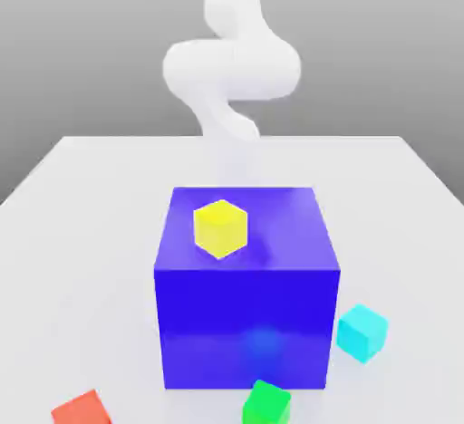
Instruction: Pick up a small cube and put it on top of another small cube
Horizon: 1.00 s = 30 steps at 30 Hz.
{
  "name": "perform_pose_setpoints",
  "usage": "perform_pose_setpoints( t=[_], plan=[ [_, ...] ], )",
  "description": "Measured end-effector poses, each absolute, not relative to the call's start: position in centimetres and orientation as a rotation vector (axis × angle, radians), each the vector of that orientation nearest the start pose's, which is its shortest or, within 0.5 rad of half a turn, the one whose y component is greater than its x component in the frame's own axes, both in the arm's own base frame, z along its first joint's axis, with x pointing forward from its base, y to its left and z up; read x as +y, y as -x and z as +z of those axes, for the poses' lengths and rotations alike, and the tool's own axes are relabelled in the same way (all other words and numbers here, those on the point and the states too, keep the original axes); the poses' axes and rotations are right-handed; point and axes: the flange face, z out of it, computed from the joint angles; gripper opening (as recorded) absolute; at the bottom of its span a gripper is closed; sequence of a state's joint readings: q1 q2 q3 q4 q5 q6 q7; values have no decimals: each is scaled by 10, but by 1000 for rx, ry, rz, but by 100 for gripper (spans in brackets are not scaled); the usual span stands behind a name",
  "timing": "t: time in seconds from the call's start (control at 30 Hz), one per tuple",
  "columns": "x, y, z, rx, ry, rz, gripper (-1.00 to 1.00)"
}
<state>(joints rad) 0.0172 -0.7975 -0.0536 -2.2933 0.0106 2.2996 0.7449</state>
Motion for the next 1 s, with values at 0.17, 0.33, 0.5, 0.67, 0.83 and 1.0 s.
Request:
perform_pose_setpoints(
  t=[0.17, 0.33, 0.5, 0.67, 0.83, 1.0],
  plan=[
    [-65, -353, 707, 963, 2428, -990, 0],
    [-105, -367, 690, 926, 2441, -943, 0],
    [-140, -389, 660, 892, 2469, -880, 0],
    [-168, -415, 619, 854, 2514, -802, 0],
    [-188, -444, 569, 810, 2574, -711, 0],
    [-198, -472, 510, 755, 2650, -607, 0]
  ],
)
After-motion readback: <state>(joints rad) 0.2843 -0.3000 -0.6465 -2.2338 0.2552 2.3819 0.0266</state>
